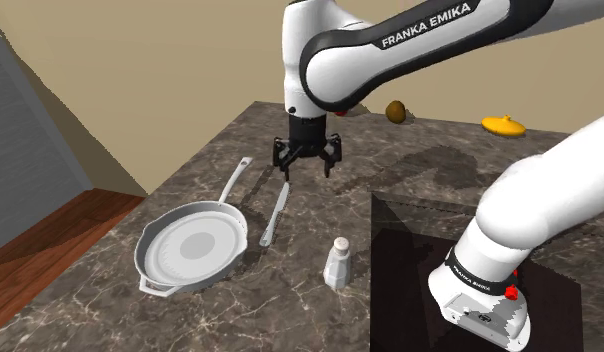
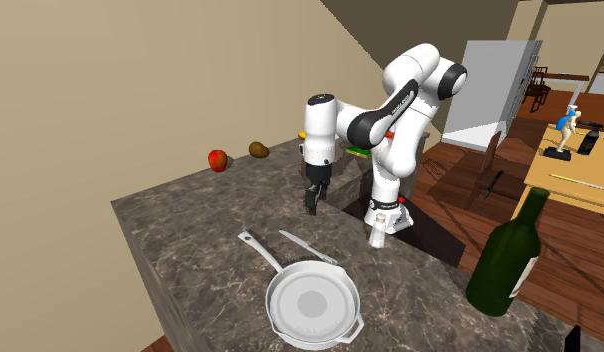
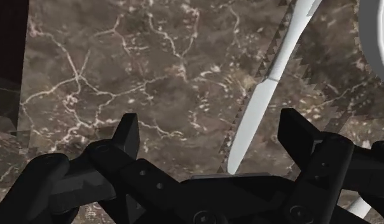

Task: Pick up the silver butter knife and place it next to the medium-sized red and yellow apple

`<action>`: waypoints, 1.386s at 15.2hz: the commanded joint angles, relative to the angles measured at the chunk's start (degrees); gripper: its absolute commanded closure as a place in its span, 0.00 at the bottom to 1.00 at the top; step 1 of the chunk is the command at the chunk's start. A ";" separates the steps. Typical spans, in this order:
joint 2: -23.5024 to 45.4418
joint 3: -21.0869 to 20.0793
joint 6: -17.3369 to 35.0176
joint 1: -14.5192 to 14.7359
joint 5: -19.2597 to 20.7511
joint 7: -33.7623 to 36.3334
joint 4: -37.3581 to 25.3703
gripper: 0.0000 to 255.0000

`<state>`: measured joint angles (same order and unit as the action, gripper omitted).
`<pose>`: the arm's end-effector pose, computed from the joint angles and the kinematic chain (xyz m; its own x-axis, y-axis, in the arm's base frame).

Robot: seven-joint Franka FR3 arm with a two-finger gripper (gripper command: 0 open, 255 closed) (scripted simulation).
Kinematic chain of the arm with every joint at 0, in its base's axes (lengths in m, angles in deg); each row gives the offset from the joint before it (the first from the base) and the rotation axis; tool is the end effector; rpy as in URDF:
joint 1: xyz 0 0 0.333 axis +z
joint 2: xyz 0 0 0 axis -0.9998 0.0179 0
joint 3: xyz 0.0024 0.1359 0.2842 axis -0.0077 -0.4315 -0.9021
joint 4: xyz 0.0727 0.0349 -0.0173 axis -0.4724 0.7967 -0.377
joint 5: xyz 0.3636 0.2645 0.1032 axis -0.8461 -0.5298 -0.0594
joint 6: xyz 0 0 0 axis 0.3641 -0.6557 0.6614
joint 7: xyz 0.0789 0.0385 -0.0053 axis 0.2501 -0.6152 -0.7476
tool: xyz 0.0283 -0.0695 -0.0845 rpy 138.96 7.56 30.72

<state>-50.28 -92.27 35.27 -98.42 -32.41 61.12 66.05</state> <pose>0.4490 0.1905 0.3986 0.7500 -0.6614 0.0037 -0.6613 -0.7498 0.0231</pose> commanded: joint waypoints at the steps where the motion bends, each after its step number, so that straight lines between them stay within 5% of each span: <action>1: 4.37 -2.93 2.75 -1.78 0.72 6.84 -1.71 0.00; 6: 17.98 -9.34 9.54 -6.22 7.46 25.01 -7.16 0.00; 14: 22.55 -9.97 15.79 -6.29 10.89 27.79 -4.52 0.00; 21: 22.55 -9.95 15.79 -6.27 10.89 27.80 -4.52 0.00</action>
<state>-27.72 -102.22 51.05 -104.69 -21.52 88.91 61.52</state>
